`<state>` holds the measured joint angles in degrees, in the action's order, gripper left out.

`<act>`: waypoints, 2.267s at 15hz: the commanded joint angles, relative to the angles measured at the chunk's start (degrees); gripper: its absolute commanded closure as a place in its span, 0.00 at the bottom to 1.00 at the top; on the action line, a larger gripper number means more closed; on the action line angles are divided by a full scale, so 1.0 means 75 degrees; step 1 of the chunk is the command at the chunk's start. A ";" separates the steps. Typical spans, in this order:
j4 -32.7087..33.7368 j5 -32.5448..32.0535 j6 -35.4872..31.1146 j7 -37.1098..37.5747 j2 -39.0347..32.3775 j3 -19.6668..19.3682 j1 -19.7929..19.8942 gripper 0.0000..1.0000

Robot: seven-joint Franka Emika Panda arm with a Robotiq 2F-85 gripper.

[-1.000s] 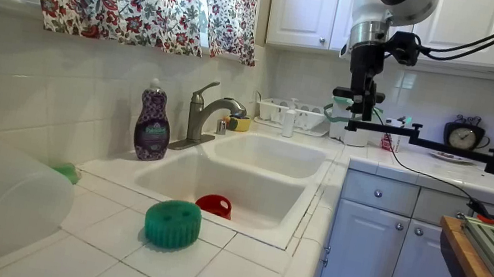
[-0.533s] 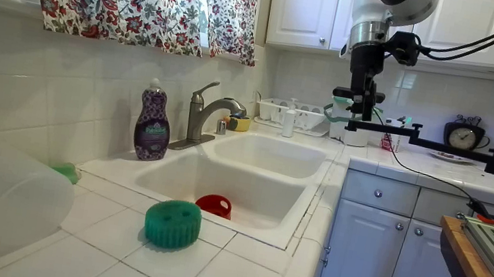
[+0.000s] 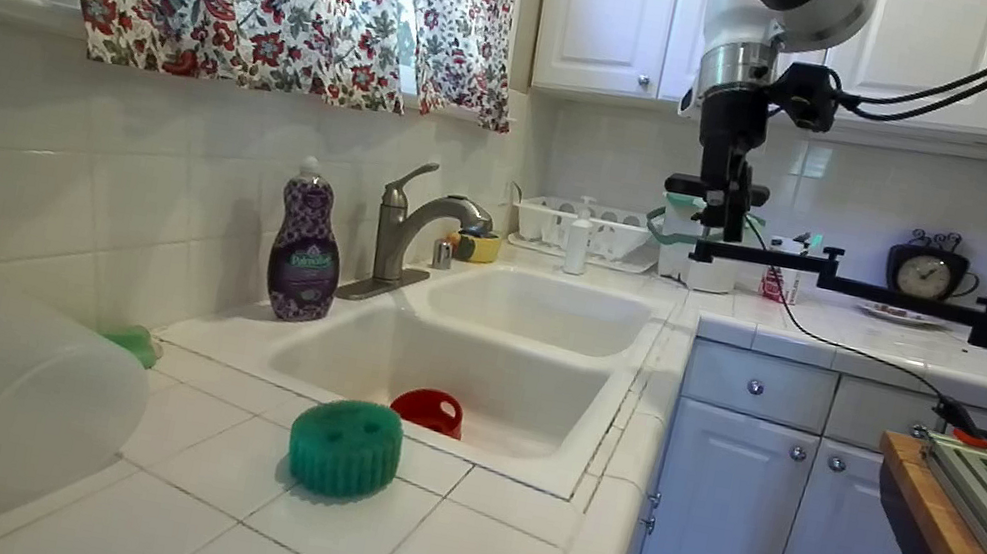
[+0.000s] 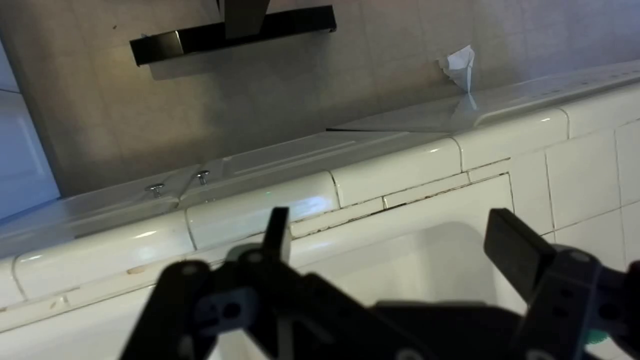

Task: Use the green sponge to clean the surface

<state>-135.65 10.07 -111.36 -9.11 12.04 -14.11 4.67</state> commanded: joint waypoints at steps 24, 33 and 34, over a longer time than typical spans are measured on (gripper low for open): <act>0.2616 -0.1135 -0.1419 -0.0506 -0.2533 0.1479 -0.0374 0.00; 0.3357 -0.1456 -0.1306 -0.0476 -0.3297 0.1997 -0.0661 0.00; 0.3385 -0.1461 -0.1263 -0.0478 -0.3302 0.1988 -0.0657 0.00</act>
<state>-110.36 -0.77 -120.97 -12.80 -12.72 0.34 -0.68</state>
